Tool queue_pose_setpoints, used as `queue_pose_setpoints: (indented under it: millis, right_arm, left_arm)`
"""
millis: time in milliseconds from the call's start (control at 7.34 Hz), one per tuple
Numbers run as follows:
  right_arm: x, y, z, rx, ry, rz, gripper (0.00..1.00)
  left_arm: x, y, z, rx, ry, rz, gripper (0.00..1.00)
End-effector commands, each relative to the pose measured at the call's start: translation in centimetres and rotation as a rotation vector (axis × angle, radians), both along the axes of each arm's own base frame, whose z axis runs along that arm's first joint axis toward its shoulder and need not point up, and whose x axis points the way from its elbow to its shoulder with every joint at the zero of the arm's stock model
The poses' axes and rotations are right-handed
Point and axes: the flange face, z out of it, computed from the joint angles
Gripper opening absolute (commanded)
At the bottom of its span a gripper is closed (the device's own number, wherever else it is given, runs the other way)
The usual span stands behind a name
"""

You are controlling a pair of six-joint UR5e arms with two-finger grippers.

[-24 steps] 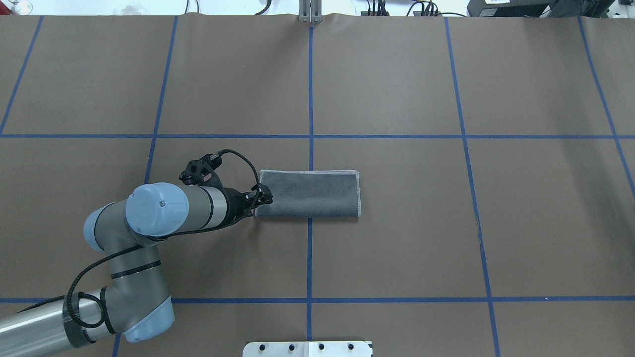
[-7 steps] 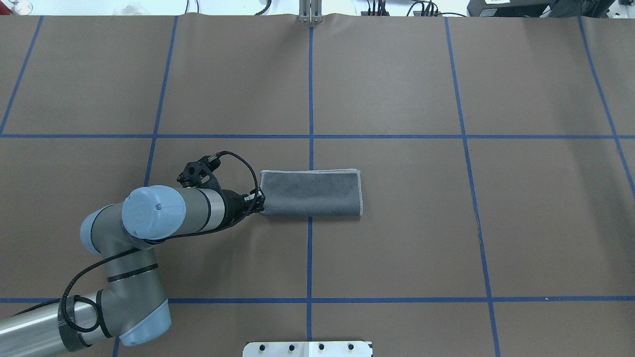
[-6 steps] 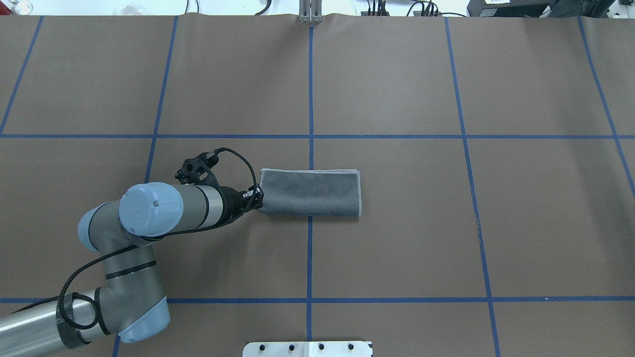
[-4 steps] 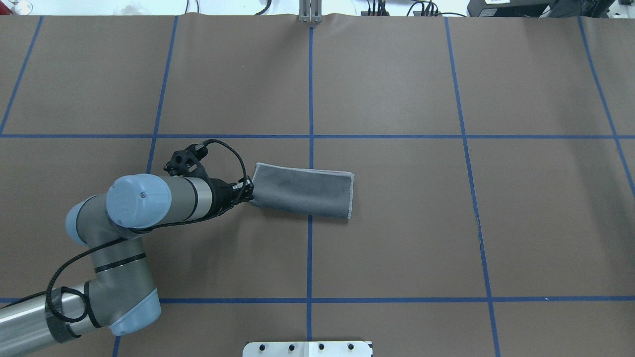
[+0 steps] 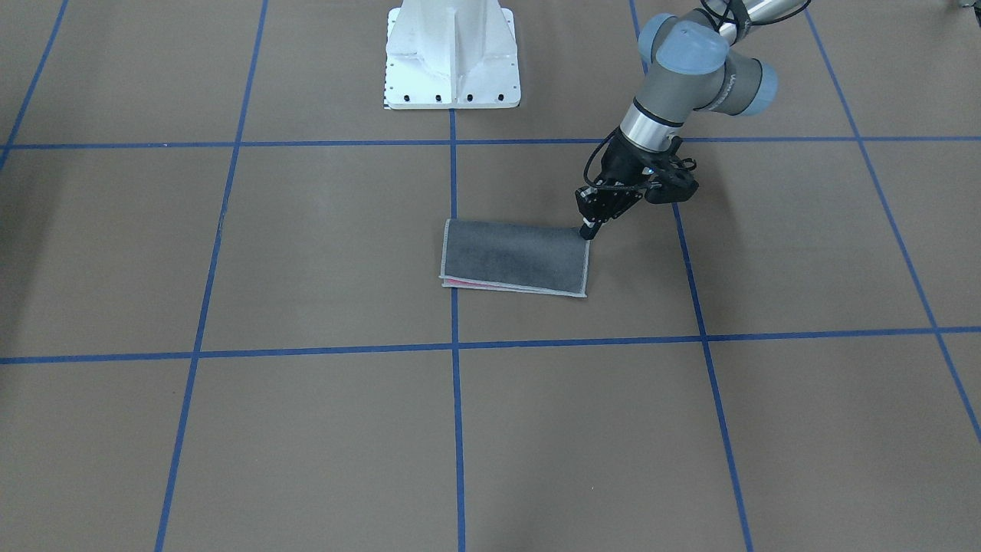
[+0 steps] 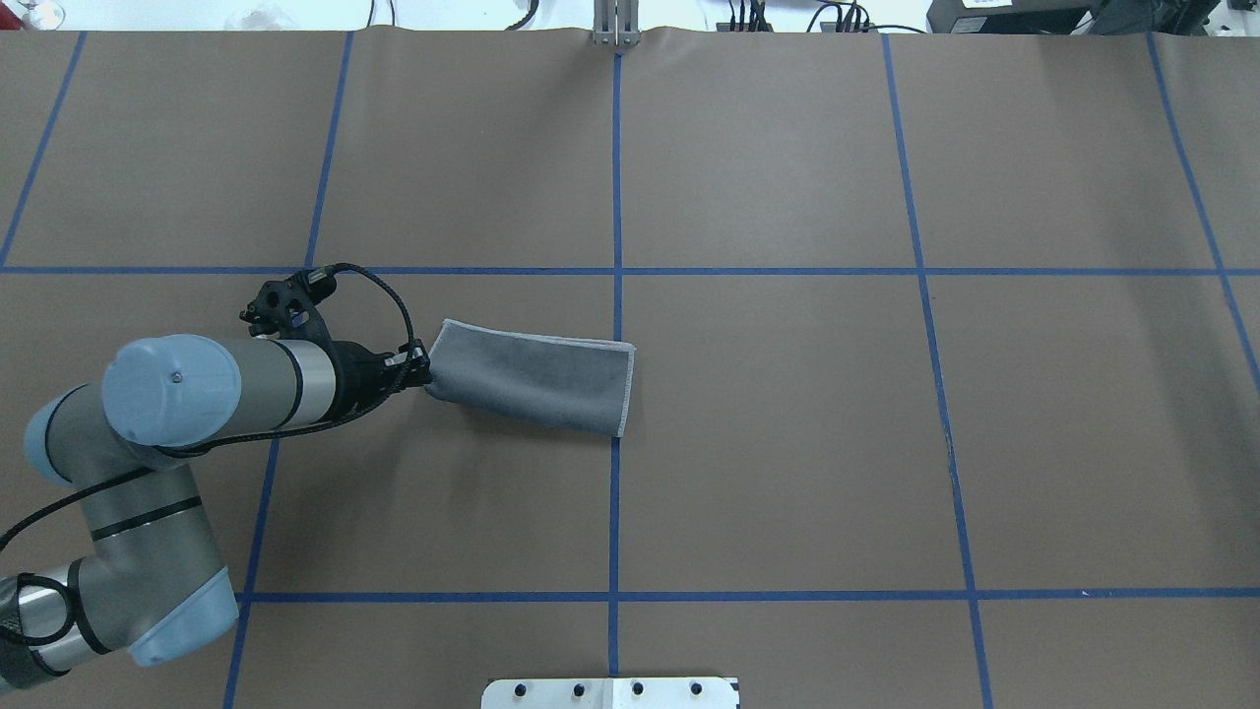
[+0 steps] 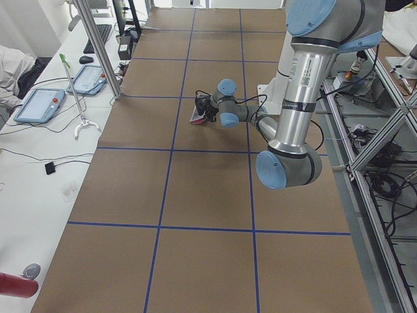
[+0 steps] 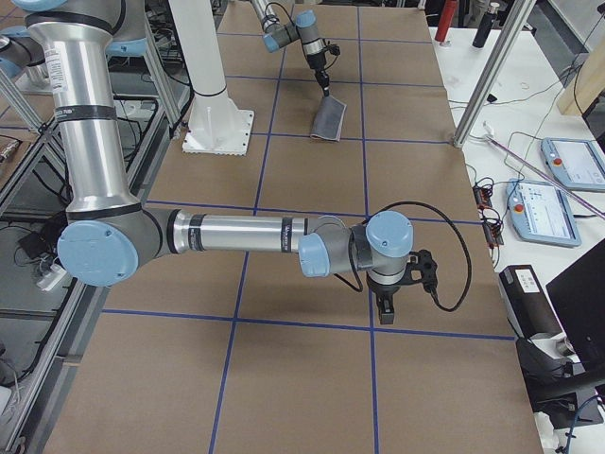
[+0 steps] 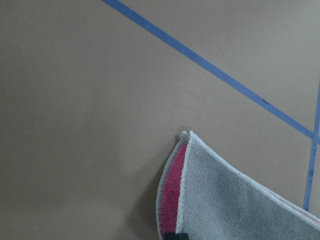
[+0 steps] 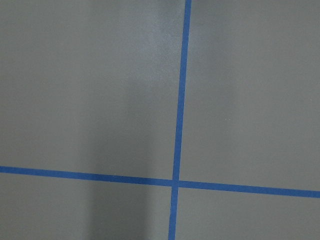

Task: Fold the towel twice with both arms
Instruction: 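Lift the grasped towel end with the left gripper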

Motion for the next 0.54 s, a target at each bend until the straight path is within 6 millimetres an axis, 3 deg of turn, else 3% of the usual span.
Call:
queue_pose_setpoints:
  millis: [0,409]
  right_arm:
    - [0.0,0.1,0.0,0.0,0.0,0.0,1.0]
    - [0.0,0.0,-0.1,0.003,0.002,0.0,1.0]
  left_arm:
    - [-1.3,-0.5,0.3,0.01,-0.007,0.008,0.0]
    - [1.4,-0.9,-3.4,0.024,0.037,0.017,0.0]
